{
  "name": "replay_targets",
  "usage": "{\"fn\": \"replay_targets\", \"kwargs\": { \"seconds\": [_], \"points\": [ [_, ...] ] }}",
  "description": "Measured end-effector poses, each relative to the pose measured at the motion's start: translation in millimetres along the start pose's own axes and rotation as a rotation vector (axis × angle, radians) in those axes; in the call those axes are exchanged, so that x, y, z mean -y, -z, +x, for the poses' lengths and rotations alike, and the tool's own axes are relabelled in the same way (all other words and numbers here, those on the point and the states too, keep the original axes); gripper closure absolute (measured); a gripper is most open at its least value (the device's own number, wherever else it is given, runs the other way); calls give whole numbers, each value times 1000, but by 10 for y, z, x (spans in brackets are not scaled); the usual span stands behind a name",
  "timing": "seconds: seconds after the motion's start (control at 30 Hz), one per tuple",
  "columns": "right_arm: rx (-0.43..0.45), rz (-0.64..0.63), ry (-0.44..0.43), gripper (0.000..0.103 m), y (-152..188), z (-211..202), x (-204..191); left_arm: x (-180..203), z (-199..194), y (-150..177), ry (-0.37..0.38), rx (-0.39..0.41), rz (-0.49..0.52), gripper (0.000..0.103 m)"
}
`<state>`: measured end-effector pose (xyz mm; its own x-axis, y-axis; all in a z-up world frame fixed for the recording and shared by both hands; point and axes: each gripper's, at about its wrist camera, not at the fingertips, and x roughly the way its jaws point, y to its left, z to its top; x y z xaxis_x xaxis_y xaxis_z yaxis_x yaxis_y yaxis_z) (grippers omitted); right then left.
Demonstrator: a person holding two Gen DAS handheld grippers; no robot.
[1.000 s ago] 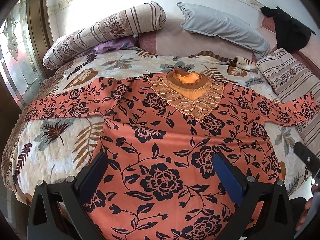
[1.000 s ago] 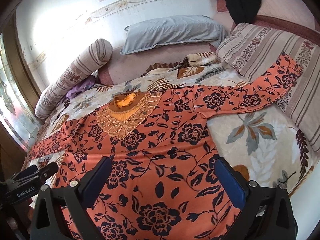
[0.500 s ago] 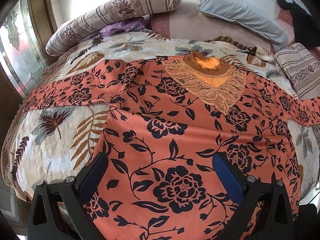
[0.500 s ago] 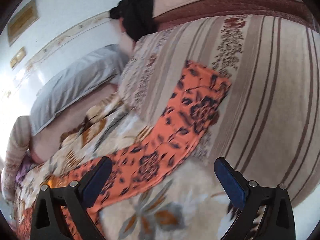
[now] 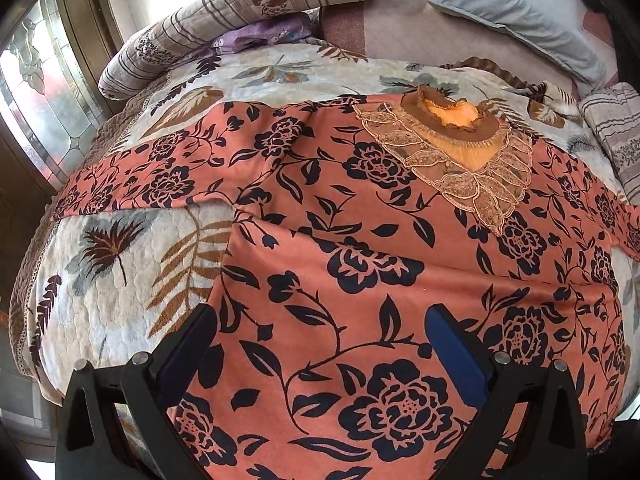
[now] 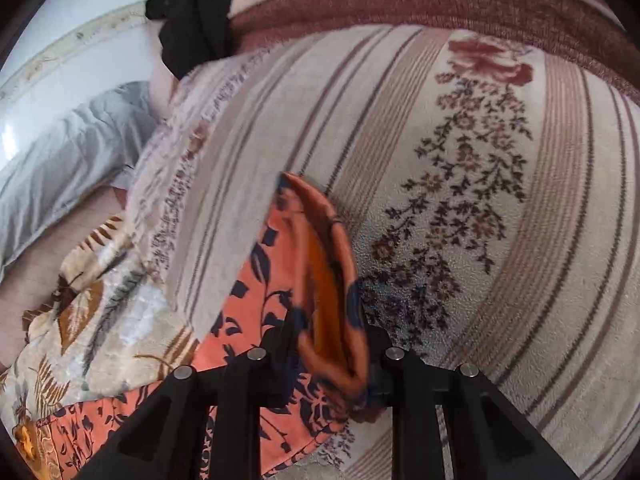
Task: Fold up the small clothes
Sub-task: 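Grasp the sleeve cuff with the right gripper and fold it across the shirt body, then grasp the other sleeve with the left gripper and fold it across the body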
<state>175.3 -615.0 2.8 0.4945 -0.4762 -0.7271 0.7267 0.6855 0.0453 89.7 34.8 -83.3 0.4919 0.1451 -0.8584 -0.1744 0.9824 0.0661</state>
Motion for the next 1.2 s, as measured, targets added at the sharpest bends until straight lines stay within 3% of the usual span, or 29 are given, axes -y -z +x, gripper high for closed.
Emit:
{"fn": "replay_targets", "kwargs": {
  "seconds": [0.07, 0.2, 0.3, 0.43, 0.63, 0.7, 0.8, 0.83, 0.87, 0.9, 0.93, 0.97, 1.03, 1.2],
  "points": [
    [-3, -1, 6, 91, -38, -13, 9, -43, 13, 0, 12, -2, -14, 0],
    [48, -35, -67, 93, -64, -354, -133, -136, 37, 0, 31, -1, -39, 0],
    [102, -85, -197, 94, -23, -799, -497, -260, 30, 23, 45, 7, -63, 0],
    [153, -154, -453, 94, 251, -1613, -1223, -541, 46, 102, 51, 11, -121, 0],
    [115, -249, -889, 94, 1181, -2761, -2554, -1063, 128, 244, 20, 2, -225, 0],
    [52, -259, -998, 94, 1635, -2943, -2932, -1229, 171, 289, 13, -6, -260, 0],
    [-129, -266, -1124, 90, 2419, -2846, -3411, -1434, 259, 352, -11, -11, -299, 0],
    [-202, -290, -1150, 76, 2670, -2743, -3553, -1489, 304, 378, -21, -18, -311, 0],
    [-296, -342, -1173, 38, 2980, -2606, -3726, -1538, 360, 404, -29, -33, -325, 0],
    [-366, -388, -1154, 17, 3236, -2401, -3852, -1587, 425, 434, -31, -56, -338, 0],
    [-431, -438, -1106, 8, 3489, -2240, -3923, -1625, 470, 464, -32, -64, -336, 0],
    [-501, -468, -1055, 8, 3703, -2079, -3917, -1620, 469, 482, -44, -47, -315, 0],
    [-550, -435, -1050, 8, 3794, -1905, -3738, -1577, 468, 492, -64, -40, -284, 0],
    [-416, -363, -1029, 8, 3133, -1815, -3270, -1613, 502, 498, -61, -20, -311, 0]
  ]
}}
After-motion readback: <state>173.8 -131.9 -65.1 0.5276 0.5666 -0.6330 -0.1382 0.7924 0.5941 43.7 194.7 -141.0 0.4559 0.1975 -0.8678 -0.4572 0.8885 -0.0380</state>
